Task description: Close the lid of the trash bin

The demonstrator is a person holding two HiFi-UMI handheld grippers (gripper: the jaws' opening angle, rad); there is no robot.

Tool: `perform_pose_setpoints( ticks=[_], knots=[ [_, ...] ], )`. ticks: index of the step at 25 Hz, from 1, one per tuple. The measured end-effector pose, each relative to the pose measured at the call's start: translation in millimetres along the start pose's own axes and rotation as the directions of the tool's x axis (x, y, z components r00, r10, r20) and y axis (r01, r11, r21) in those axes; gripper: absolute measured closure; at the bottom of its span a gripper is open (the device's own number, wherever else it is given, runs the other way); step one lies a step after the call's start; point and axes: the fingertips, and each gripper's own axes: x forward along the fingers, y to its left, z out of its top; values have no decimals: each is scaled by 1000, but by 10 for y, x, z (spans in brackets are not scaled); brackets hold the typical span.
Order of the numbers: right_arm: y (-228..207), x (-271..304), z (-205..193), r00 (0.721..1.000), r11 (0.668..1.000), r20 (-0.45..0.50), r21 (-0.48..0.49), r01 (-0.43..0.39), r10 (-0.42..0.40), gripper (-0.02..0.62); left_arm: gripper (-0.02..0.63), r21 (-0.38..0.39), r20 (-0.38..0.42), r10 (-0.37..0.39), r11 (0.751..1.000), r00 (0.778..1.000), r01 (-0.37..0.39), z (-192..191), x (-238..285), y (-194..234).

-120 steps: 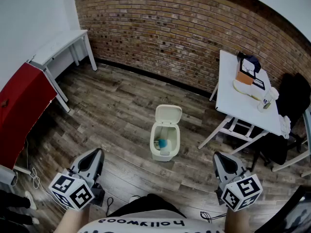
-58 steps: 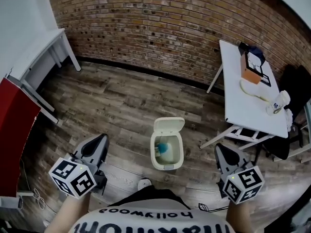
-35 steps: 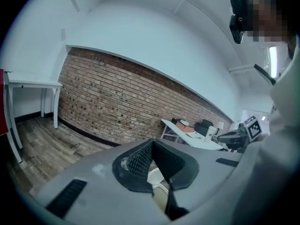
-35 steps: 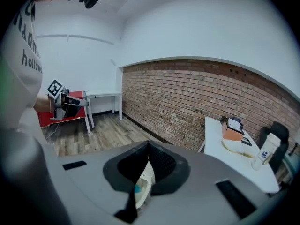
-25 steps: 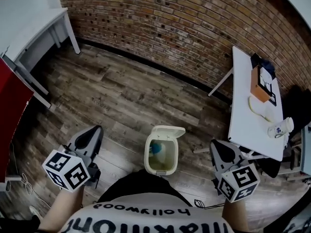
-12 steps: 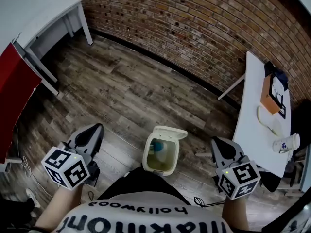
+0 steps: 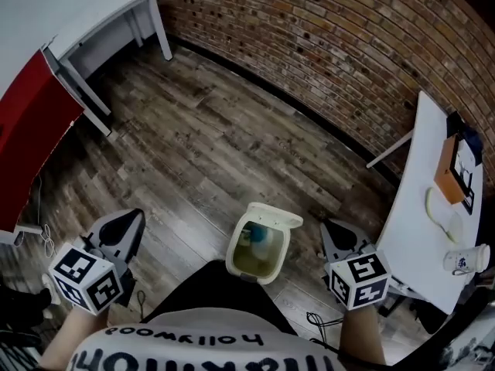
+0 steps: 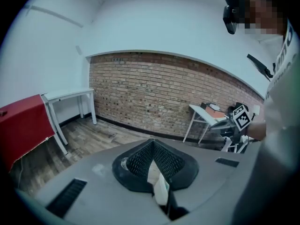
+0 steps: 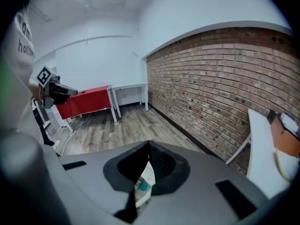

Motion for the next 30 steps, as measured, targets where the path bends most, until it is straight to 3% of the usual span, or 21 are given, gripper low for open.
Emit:
perform_pose_setpoints(
  ticks=[5, 11, 15, 18, 25, 30],
  knots=[
    [-57, 459, -171, 997, 997, -53, -58, -51, 48, 588, 601, -102, -21, 85, 991, 996, -87, -155, -199, 70],
    [-51, 864, -383, 986, 992, -123, -57, -116, 108, 588, 601, -114, -33, 150, 982, 988, -152, -212, -339, 80],
    [-67, 1103, -474, 980, 990, -144, 17, -138, 139, 589, 601, -180, -57, 192, 963, 980, -199, -401, -428, 166],
    [-167, 1288, -577, 976, 989, -177, 88, -116, 130, 588, 601, -219, -68, 213, 950, 975, -222, -491, -480, 199],
    [-285, 1574, -935, 957, 987, -270, 146, -64, 102, 588, 601, -245, -77, 245, 935, 966, -257, -587, -584, 235],
    [-249, 1746, -1042, 948, 984, -304, 172, -44, 95, 588, 601, -286, -94, 284, 910, 954, -299, -743, -746, 347]
  ],
)
